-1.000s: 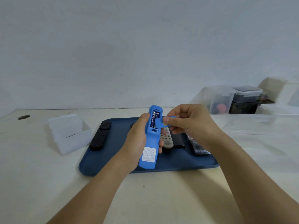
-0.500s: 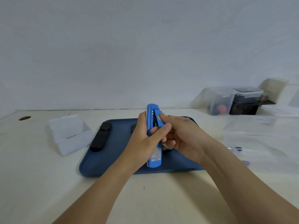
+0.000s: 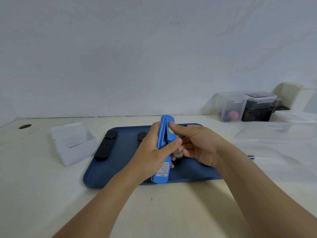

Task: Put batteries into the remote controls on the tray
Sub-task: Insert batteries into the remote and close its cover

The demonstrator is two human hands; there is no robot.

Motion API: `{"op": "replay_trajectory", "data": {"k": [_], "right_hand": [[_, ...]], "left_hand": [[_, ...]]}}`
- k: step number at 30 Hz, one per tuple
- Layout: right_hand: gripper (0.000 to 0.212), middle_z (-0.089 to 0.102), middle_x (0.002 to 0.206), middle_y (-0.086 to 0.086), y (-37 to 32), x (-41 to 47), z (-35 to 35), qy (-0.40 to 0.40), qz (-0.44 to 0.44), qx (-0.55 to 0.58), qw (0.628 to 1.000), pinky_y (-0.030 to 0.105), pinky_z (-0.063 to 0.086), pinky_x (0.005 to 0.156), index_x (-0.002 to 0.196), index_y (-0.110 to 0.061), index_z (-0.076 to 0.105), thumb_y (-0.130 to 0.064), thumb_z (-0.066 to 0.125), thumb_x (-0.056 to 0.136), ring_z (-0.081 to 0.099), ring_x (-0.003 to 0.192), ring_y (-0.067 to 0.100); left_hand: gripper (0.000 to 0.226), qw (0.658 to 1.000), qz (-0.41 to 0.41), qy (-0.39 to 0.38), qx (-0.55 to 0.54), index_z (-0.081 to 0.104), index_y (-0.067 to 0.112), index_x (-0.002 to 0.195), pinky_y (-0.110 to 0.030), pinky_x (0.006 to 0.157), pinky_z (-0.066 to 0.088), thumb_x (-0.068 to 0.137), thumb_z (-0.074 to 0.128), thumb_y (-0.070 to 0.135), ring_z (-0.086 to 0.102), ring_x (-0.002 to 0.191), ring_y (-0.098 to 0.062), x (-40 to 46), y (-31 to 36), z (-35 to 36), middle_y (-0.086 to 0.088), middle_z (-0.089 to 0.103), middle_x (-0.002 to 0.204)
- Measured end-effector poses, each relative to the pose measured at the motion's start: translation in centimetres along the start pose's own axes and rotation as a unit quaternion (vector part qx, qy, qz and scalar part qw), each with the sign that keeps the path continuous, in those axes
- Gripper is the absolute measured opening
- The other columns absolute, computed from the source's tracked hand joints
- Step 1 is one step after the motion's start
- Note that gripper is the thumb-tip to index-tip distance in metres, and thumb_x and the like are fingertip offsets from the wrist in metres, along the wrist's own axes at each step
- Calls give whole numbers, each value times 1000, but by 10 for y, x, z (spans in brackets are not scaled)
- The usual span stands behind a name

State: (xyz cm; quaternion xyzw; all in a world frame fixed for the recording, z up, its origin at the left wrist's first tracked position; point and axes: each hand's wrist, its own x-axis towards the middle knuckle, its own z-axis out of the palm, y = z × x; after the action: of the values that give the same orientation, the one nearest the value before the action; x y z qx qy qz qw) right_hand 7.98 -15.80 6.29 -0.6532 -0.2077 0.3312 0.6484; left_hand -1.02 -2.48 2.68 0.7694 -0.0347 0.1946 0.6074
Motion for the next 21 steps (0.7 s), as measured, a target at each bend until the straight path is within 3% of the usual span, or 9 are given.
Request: {"op": "replay_trajectory", "data": {"k": [3,5,9,12,14,17,19,21], "right_hand": [[52,62,60,9,1,0,0,12,-12,-95,995,20,45,45,62,-9,62,-57,72,81,54,48,14],[50,62,61,6,2,2,1,29,-31,-90,995,20,42,46,74,-8,64,-57,74,79,50,47,13],[34,66,76,1,4,5,3,37,-153,-47,986,22,37,46,107,-12,67,-35,76,85,49,52,14],[22,70,89,4,4,2,15,29,-260,-23,965,24,44,48,112,-10,68,-15,70,91,53,59,21],[19,72,92,9,5,-1,26,47,-315,-1,948,26,51,54,110,-2,65,-7,69,92,62,61,22],[15,76,88,8,14,-1,48,78,-349,-30,933,32,59,66,101,-3,61,-6,71,91,73,72,24],[14,74,89,1,27,9,64,105,-360,-137,917,34,59,73,97,-15,61,-11,73,90,72,80,19],[13,69,95,-6,42,22,80,113,-369,-267,883,34,55,78,97,-22,61,-15,71,91,66,85,13]], "left_hand": [[25,1000,-7,2,-4,51,28,120,-36,57,58,98,62,22,65,66,-20,0,2,-2,2,64,79],[21,1000,-19,-1,-23,52,25,120,-36,57,58,100,58,19,65,65,-21,1,3,-4,1,63,79],[20,998,-42,-10,-48,55,18,122,-36,58,58,102,55,16,67,65,-24,2,9,-9,-4,64,82],[23,998,-32,-19,-45,62,18,120,-33,64,58,99,60,11,71,74,-23,1,20,-22,-5,71,89],[28,999,1,34,32,65,20,116,-27,71,57,90,73,14,73,80,-15,1,25,-37,3,76,90],[60,967,26,185,173,61,26,119,-18,80,54,67,92,31,71,94,-5,-3,19,-75,9,76,97],[67,931,2,248,267,59,26,124,-8,83,45,67,92,36,64,106,-5,-7,9,-97,9,69,113],[62,881,-65,282,375,58,19,130,-15,87,43,77,85,35,59,115,-17,-11,-6,-112,1,64,124]]}}
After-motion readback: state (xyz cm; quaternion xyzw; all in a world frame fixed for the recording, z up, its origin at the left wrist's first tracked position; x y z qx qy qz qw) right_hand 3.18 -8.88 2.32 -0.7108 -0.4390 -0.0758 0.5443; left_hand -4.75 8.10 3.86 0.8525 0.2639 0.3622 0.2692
